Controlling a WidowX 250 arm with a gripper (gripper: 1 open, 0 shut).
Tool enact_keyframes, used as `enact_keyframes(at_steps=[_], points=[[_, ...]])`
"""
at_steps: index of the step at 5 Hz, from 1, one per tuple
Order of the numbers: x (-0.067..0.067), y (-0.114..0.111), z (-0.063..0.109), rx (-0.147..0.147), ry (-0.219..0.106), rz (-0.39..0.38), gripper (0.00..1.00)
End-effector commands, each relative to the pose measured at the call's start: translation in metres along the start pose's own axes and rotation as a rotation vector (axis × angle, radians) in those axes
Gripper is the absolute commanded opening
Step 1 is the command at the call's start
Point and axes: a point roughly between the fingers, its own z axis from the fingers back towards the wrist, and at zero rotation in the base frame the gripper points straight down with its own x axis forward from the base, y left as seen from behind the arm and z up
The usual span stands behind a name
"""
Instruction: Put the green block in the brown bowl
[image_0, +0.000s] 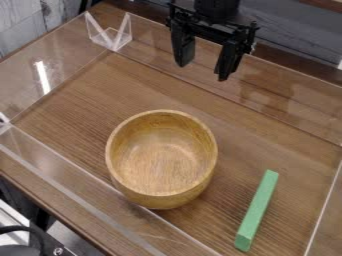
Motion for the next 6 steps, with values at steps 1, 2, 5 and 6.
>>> enact_keyframes(at_steps=[1, 2, 5, 6], points=[[0.001, 0.000, -0.004, -0.006, -0.011, -0.005, 1.00], [0.001, 0.000, -0.009, -0.010, -0.020, -0.012, 1.00], [0.002, 0.000, 0.011, -0.020, -0.135, -0.049, 1.00], [0.004, 0.003, 0.013, -0.020, -0.158, -0.055, 1.00]])
